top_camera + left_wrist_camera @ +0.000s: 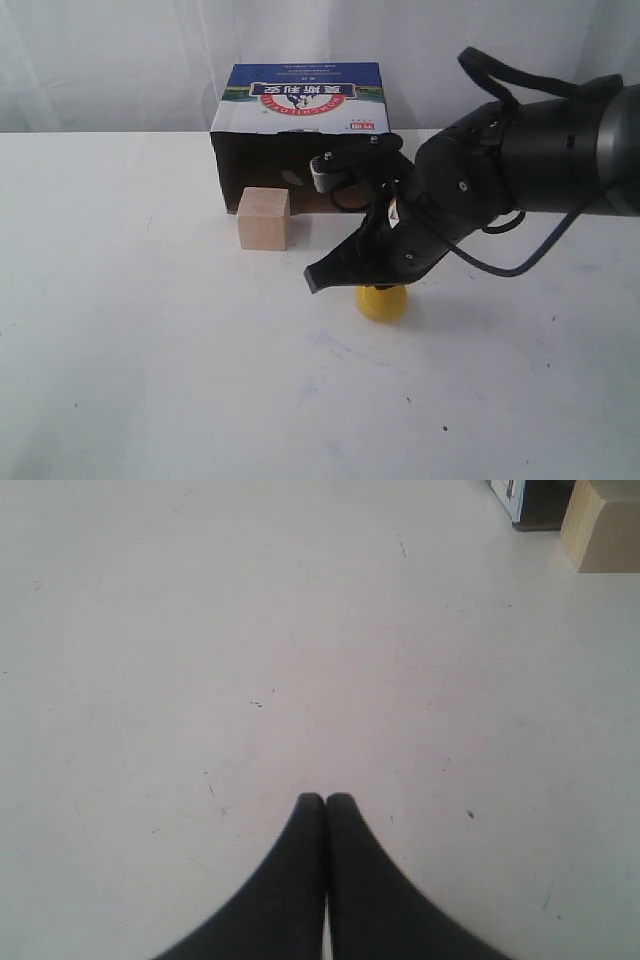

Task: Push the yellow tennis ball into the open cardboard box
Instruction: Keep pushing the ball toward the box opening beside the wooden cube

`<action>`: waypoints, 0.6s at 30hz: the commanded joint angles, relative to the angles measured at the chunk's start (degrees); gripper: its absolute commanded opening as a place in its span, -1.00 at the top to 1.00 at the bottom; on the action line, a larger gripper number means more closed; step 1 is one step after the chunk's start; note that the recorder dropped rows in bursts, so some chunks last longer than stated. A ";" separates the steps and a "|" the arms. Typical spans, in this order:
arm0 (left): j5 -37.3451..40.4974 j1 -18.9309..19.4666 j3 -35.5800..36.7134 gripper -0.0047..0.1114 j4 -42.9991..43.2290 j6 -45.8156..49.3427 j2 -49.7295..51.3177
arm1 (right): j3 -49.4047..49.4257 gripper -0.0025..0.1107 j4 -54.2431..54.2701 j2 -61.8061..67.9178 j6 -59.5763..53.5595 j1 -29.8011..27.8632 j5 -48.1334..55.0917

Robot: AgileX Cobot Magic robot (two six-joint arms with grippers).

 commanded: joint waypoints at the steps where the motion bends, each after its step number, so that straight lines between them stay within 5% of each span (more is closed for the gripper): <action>1: 0.28 0.04 0.08 0.92 -0.58 -0.11 -0.27 | 0.21 0.96 -1.03 1.62 0.84 -4.15 -5.05; 18: 0.28 0.04 0.08 0.92 -0.58 -0.11 -0.27 | -0.67 0.96 -0.77 8.37 0.79 -8.66 -11.90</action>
